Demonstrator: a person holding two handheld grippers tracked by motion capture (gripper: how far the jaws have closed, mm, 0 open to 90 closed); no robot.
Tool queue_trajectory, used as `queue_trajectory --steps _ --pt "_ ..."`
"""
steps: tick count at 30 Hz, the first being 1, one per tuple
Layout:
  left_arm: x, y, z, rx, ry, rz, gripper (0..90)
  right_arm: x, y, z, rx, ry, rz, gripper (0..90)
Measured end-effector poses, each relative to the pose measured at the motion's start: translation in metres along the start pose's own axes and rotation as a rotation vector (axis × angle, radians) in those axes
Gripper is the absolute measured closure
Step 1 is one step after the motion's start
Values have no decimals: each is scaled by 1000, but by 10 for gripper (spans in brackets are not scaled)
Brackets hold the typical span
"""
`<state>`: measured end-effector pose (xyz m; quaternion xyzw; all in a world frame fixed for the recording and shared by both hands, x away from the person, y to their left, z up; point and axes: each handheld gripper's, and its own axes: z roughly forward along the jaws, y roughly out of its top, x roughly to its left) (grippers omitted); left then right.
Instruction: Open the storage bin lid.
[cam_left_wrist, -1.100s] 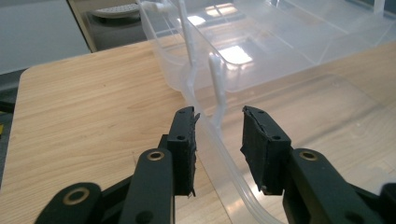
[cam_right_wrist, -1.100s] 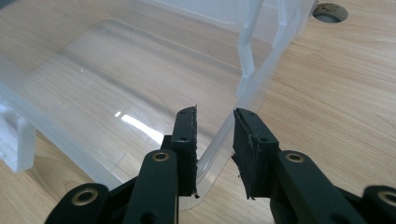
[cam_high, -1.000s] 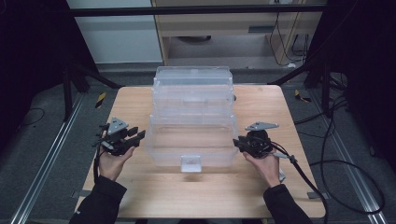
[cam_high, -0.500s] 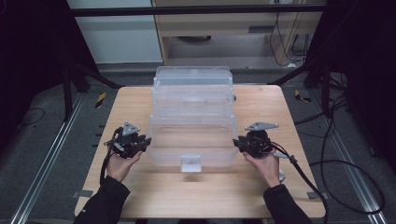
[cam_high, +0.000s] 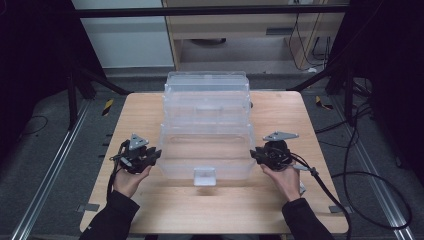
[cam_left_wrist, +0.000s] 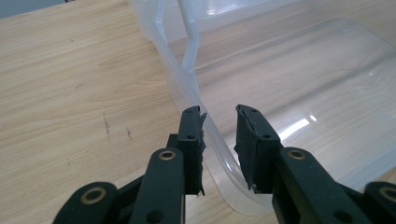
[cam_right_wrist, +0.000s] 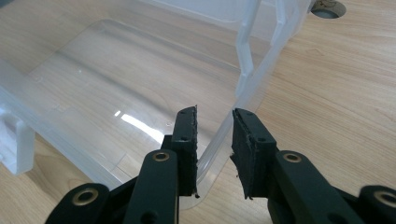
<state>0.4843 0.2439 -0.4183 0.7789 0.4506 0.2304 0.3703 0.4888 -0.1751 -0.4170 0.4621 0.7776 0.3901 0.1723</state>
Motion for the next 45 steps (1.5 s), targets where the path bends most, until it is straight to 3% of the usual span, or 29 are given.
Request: queue_trajectory --steps 16,19,27,31,35,40,45 --pt "-14 -9 -13 -5 29 31 712 5 -6 -8 9 -4 -1 717" --pt "-13 -9 -13 -5 17 30 708 5 -6 -8 9 -5 5 718" --pt "-13 -6 -17 -21 15 39 635 3 -6 -8 3 6 13 715" --pt "-8 -2 -27 -55 -1 21 567 1 -3 -13 -43 8 18 683" --pt "-3 -1 -38 -75 18 22 498 -4 1 -26 -69 -5 35 638" --pt "8 -13 -46 -67 57 -1 446 -8 6 -44 -103 -17 26 584" --pt "24 -21 -50 -72 76 -44 417 -15 8 -60 -72 -70 2 516"
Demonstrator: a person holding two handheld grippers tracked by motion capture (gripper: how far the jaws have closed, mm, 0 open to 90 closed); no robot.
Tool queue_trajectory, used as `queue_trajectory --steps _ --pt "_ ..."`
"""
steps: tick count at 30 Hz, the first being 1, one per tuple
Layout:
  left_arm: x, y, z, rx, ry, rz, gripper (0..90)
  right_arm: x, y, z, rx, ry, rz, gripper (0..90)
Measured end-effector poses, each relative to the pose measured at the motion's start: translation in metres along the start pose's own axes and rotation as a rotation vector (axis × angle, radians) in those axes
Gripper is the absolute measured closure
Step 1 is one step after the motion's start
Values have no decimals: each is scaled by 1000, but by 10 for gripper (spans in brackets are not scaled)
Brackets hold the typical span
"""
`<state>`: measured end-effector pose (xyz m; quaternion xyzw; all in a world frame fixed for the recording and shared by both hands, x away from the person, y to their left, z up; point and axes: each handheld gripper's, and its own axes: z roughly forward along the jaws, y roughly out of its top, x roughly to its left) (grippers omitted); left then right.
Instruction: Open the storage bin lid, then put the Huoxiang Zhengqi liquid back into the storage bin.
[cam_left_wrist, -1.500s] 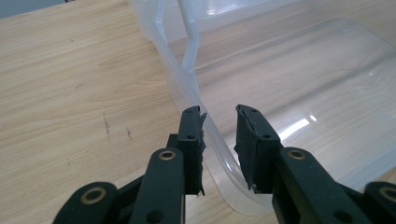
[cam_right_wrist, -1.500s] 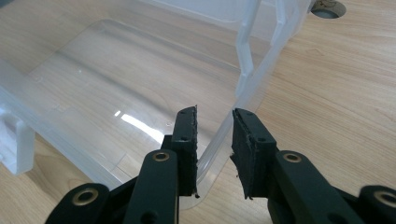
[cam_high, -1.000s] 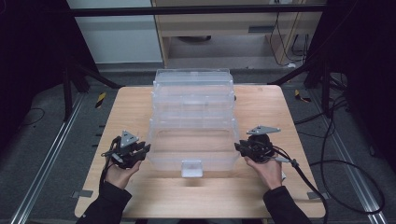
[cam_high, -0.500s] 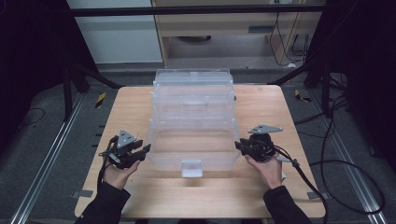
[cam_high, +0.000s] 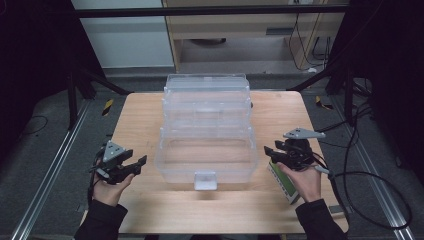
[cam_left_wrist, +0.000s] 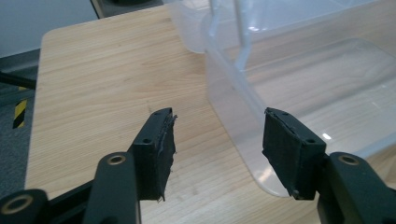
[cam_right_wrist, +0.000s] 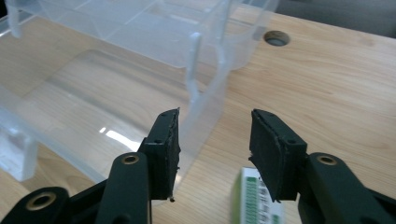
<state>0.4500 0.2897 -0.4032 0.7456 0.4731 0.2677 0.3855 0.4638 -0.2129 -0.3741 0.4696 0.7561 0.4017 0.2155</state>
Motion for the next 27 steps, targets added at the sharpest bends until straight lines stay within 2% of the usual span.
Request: queue_trajectory --steps 5,10,13,18,27 --pt "10 -6 1 5 26 -23 403 -12 5 -14 24 -29 2 448" --pt "14 -11 5 27 36 -30 395 -18 7 -25 58 -25 -5 380" --pt "14 -12 9 37 38 -34 393 -18 6 -32 78 -26 -14 361" --pt "15 -17 13 59 48 -19 383 -18 4 -40 110 -26 -28 340" --pt "19 -22 20 88 63 -22 370 -19 5 -45 186 -16 -50 329"
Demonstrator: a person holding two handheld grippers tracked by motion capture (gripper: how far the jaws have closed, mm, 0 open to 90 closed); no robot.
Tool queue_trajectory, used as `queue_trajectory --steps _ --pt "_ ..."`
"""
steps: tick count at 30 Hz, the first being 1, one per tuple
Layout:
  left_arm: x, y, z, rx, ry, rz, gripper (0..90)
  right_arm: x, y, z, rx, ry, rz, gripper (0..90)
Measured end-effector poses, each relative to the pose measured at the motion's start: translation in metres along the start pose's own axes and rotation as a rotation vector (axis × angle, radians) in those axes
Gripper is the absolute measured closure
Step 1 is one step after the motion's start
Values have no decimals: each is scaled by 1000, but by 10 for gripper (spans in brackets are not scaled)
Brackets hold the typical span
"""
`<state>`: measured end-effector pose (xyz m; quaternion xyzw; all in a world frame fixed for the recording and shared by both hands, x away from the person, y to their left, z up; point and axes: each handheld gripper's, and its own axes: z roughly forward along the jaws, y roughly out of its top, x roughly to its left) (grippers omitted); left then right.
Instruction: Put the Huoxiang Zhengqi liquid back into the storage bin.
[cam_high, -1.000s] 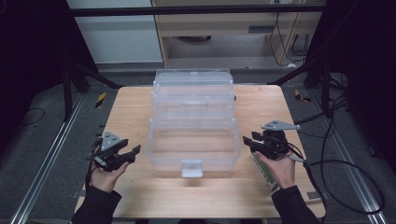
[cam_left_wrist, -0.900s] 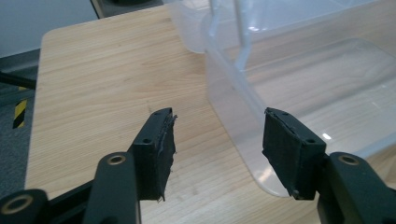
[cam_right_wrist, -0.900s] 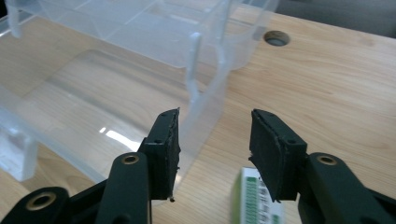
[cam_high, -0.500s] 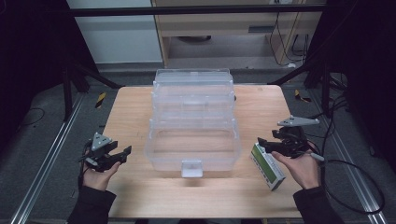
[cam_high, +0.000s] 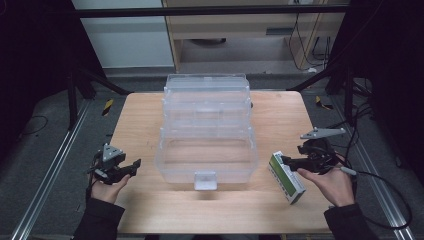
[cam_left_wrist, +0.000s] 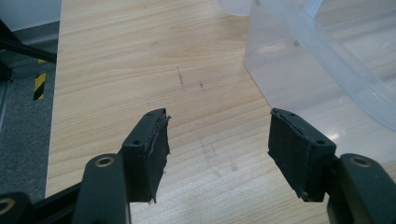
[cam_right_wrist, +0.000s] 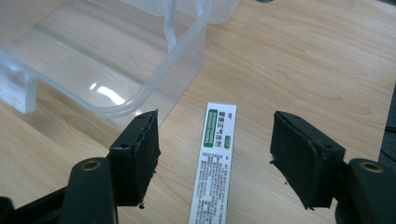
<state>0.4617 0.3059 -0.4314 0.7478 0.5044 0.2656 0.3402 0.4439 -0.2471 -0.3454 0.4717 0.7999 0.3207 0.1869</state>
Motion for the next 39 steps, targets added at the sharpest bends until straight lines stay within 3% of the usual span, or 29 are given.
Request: queue_trajectory --steps 11,18,26,39 --pt "0 -2 3 15 11 11 363 1 -1 5 131 9 -21 366" --pt "1 -3 2 18 17 13 363 3 -5 12 207 17 -8 409" --pt "3 -3 1 14 17 10 362 9 -9 19 256 20 -22 418" --pt "2 -4 5 29 14 18 360 6 -13 35 329 12 -27 434"
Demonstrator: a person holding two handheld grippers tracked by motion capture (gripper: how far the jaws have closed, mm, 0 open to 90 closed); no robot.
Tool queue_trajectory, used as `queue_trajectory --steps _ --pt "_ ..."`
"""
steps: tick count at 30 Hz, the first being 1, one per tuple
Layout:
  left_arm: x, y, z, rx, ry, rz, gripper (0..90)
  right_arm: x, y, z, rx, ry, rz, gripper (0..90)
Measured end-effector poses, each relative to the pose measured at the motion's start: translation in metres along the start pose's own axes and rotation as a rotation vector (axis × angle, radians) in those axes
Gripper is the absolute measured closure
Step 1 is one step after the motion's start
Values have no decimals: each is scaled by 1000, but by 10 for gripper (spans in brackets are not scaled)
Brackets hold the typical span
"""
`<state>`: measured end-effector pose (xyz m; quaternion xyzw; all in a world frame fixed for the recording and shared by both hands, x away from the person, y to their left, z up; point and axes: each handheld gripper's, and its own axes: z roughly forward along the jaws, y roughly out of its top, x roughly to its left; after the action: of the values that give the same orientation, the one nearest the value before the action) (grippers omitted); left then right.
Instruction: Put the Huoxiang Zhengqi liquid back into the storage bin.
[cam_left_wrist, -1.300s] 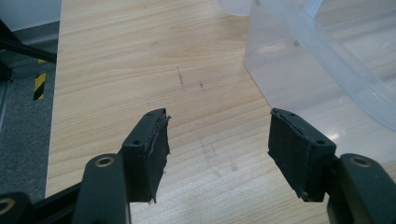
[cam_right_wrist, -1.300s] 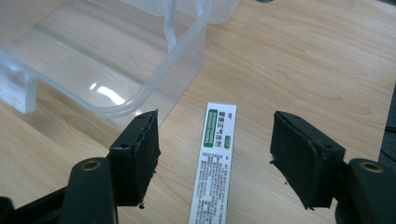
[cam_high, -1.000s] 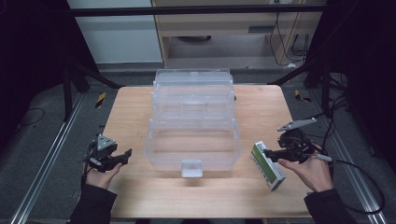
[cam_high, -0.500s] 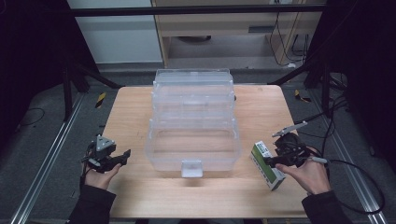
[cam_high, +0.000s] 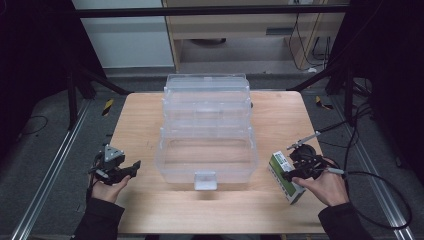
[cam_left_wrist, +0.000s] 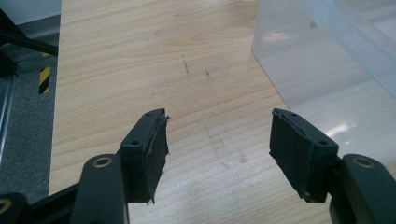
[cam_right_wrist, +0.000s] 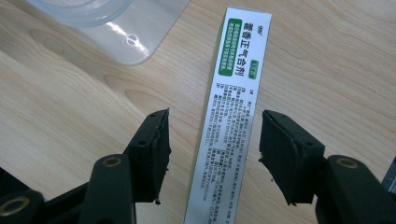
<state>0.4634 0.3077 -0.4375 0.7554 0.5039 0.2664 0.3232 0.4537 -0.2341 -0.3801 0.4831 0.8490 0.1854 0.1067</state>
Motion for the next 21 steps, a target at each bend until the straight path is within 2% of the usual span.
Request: queue_trajectory --steps 11,21 --pt "1 -3 4 15 1 -3 358 -4 7 18 61 -6 -9 485" --pt "2 -4 5 25 0 0 355 -7 11 30 94 -21 5 566"
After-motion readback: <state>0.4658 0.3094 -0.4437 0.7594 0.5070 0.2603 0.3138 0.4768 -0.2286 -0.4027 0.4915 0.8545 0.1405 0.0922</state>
